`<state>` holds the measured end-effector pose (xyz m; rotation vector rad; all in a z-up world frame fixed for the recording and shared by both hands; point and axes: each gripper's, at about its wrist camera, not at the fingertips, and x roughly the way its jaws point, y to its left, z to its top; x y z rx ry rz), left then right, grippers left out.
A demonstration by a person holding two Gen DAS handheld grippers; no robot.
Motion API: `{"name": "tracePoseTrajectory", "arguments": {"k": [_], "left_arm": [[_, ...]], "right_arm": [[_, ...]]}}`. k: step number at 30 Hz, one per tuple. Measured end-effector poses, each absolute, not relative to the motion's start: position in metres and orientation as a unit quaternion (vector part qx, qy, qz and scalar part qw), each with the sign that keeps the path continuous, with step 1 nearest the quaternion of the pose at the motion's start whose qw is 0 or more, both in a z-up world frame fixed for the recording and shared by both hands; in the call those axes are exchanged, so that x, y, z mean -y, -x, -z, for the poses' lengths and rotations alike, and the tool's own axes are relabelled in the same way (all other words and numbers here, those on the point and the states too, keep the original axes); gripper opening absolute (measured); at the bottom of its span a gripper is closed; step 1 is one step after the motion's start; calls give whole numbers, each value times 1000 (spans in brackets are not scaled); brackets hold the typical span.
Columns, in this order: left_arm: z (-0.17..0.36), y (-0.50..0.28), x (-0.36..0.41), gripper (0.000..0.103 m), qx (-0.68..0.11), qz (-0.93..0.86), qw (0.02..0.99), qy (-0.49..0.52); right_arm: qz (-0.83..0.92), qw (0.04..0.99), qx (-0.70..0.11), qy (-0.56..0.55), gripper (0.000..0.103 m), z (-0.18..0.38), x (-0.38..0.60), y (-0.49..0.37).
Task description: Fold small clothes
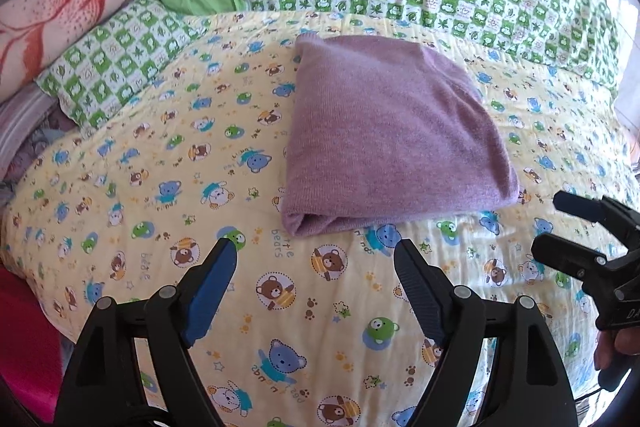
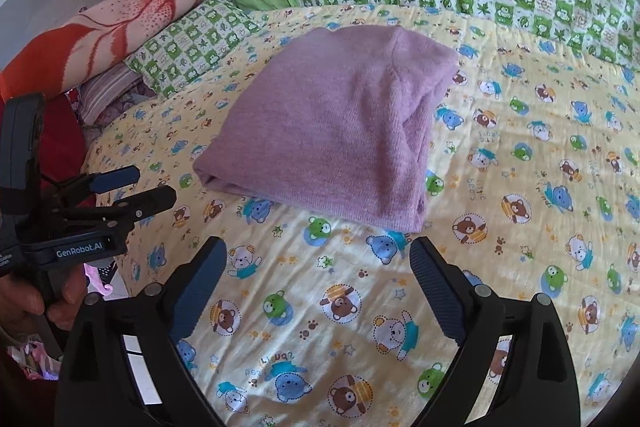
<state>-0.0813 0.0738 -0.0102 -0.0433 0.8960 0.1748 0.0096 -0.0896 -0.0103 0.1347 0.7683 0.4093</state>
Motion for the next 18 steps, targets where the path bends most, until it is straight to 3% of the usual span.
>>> {"name": "tracePoseTrajectory", "arguments": {"k": [8,18], "left_arm": [[7,77,-73,87,-425,-94,900,3],[27,58,-78,88,-441,-101,892,14]], "right_arm": [[-184,921,-339,-46,102,-2,87,-8],[-182,912,-365,-34,102,15,76,-23]]}}
